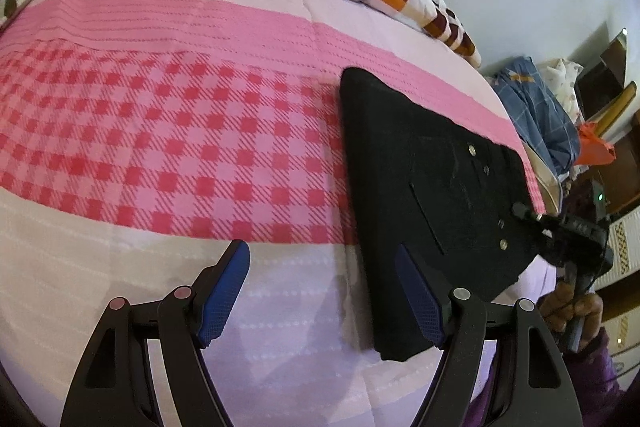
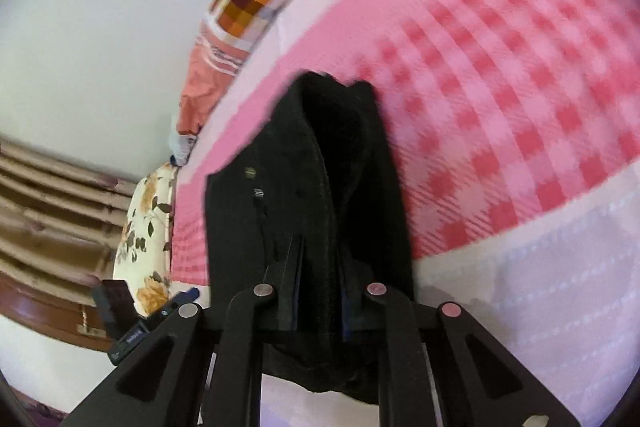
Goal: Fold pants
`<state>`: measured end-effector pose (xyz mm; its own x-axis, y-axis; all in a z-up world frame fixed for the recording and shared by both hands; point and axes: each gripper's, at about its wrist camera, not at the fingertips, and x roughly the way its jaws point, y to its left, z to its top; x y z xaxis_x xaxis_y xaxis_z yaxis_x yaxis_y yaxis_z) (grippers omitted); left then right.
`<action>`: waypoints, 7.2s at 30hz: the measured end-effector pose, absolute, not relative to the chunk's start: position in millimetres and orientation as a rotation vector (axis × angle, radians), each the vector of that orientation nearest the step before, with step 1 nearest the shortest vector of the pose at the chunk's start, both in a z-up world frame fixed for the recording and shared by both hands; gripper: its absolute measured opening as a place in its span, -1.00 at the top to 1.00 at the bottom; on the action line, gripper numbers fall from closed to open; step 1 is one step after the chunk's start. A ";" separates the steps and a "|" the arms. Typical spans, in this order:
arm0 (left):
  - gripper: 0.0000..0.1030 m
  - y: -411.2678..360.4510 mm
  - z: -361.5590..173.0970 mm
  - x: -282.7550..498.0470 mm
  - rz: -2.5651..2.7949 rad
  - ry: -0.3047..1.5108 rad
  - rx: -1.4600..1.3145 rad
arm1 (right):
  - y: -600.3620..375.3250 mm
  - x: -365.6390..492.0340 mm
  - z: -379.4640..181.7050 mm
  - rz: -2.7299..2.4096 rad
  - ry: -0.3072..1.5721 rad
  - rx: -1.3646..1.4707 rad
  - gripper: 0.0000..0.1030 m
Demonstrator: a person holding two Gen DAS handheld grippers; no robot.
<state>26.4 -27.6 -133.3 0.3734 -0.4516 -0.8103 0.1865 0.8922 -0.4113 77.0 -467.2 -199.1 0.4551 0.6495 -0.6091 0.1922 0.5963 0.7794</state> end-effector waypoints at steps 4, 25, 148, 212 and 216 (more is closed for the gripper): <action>-0.47 -22.3 -133.1 26.0 -0.395 1.104 -0.249 | -469.3 76.1 -203.3 0.342 1.094 0.955 0.74; -0.47 -77.3 -107.4 9.8 -0.456 0.905 -0.035 | -451.9 54.8 -139.6 0.092 0.993 0.707 0.16; 0.55 -14.5 -58.1 100.9 -0.672 0.972 -0.181 | -356.7 165.6 -120.0 0.818 1.013 0.876 0.47; -0.36 154.3 -115.2 237.9 -0.075 0.844 -0.046 | -178.4 326.6 -124.2 0.565 0.940 0.491 0.00; -0.85 145.8 -89.3 214.7 -0.022 0.738 -0.016 | -173.1 289.2 -81.3 0.536 0.820 0.404 -0.77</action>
<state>214.7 145.8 -89.3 0.7394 -0.0255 -0.6727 0.0143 0.9997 -0.0222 289.2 -173.1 -81.3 0.5630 0.5923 -0.5764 -0.2905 0.7947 0.5330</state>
